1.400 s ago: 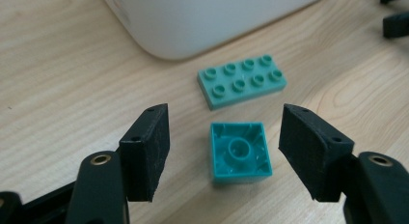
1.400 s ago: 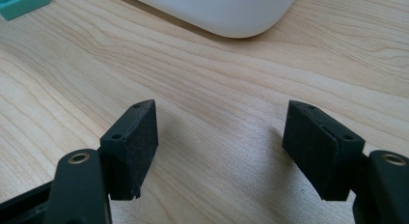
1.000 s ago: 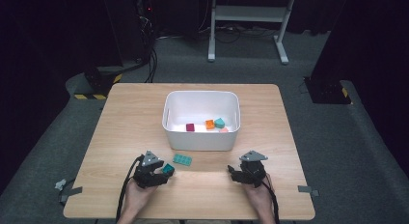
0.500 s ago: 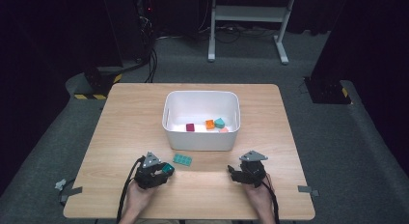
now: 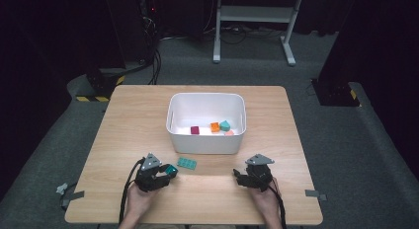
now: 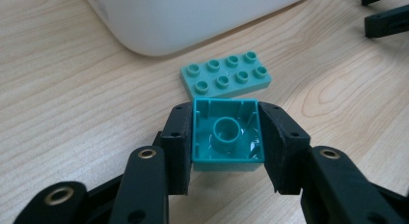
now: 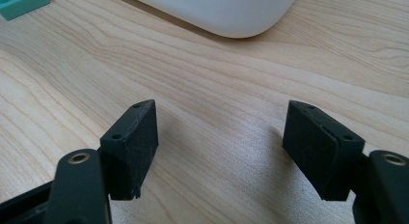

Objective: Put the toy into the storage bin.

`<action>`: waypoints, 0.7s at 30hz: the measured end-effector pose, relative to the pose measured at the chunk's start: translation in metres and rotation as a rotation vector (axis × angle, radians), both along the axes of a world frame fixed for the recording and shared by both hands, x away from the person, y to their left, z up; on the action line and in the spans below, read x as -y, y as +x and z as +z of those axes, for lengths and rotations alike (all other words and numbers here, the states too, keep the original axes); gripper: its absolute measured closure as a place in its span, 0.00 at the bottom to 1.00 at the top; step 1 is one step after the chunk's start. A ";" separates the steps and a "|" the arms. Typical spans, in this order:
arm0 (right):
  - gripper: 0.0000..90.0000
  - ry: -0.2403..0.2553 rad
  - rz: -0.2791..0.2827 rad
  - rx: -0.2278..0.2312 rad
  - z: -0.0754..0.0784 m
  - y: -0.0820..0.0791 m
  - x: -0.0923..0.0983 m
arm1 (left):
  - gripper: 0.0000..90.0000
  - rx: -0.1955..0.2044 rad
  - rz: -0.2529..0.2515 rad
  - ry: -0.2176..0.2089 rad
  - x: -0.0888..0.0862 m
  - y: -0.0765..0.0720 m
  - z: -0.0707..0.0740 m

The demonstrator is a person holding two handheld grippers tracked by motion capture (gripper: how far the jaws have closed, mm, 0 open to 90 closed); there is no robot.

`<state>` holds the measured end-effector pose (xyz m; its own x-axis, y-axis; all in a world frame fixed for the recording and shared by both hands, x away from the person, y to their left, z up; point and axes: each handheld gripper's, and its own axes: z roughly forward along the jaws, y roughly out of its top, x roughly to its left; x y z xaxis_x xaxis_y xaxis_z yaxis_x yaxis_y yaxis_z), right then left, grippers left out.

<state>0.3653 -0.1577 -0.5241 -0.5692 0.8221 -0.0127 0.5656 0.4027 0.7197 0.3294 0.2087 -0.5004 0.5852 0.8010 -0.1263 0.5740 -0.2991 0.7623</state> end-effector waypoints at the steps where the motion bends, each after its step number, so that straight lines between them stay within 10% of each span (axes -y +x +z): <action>1: 0.31 0.000 -0.001 -0.001 0.000 0.000 0.000 | 0.65 -0.003 -0.003 -0.005 0.000 0.000 0.002; 21: 0.31 0.001 -0.003 -0.002 0.000 0.000 0.000 | 0.65 0.001 0.002 -0.038 -0.011 0.007 0.028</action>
